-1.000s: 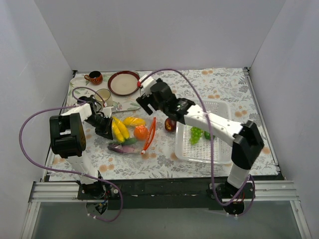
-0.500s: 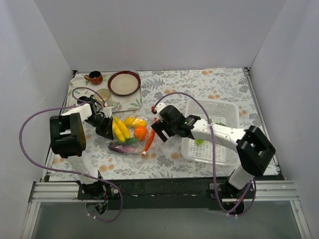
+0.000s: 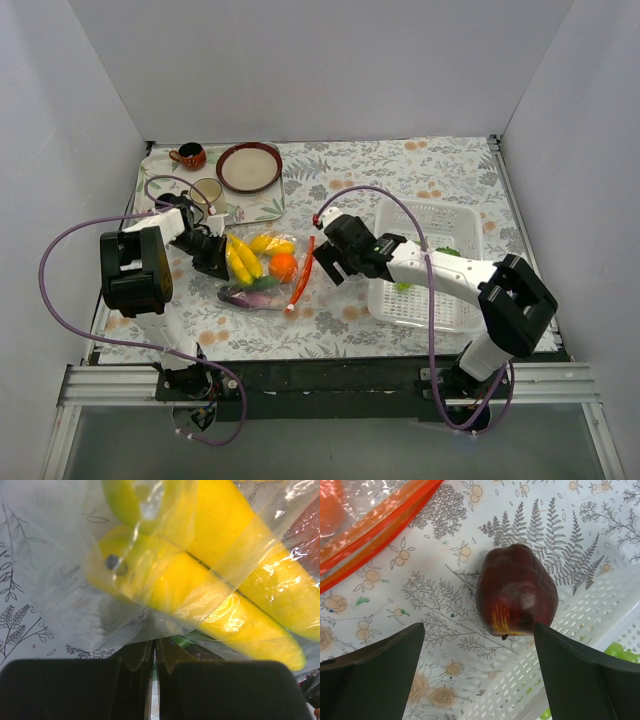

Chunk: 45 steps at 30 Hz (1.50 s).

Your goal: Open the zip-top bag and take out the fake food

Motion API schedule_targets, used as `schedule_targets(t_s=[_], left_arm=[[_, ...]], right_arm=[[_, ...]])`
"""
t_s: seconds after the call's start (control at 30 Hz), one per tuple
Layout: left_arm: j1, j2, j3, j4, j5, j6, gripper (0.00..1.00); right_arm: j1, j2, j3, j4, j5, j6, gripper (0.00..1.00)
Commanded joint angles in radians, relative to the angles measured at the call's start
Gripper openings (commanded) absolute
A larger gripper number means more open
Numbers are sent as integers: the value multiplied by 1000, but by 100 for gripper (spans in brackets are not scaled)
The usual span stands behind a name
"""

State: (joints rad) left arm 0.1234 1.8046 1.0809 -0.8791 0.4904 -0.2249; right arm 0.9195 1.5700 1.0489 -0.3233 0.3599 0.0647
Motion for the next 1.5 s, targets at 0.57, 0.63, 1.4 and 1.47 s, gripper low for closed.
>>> schedule_targets(t_s=[0.57, 0.63, 1.4, 1.47], left_arm=[[2, 29, -27, 91, -38, 29, 0], [2, 32, -16, 86, -39, 29, 0], [74, 39, 25, 74, -78, 47, 0], [74, 39, 28, 68, -58, 39, 0]], right_arm=[[-28, 222, 161, -97, 137, -152, 99], [-28, 225, 158, -95, 123, -149, 98], [-50, -69, 230, -77, 261, -105, 15], [-68, -152, 169, -103, 301, -72, 10]])
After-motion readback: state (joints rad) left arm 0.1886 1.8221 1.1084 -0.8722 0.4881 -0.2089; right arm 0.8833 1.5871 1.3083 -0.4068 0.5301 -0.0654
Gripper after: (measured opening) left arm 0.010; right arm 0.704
